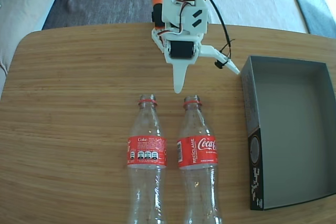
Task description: Grasp the bottles and put them in the box.
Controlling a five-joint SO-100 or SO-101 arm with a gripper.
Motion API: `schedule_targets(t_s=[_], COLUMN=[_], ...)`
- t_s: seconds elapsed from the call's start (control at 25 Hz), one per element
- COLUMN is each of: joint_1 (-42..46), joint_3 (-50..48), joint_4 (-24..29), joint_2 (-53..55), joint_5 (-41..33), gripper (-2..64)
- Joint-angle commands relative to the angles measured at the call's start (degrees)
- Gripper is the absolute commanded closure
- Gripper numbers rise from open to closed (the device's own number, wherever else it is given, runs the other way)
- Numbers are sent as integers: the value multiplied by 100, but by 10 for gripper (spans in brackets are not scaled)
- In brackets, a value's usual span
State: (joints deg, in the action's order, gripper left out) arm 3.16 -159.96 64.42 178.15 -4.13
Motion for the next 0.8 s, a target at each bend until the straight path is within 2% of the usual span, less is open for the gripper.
schedule_targets(t_s=[0.0,0.76], joint_1=[-18,35], joint_3=[44,44], joint_4=[-97,-97], joint_2=[26,26], joint_5=[-18,0], gripper=[582,581])
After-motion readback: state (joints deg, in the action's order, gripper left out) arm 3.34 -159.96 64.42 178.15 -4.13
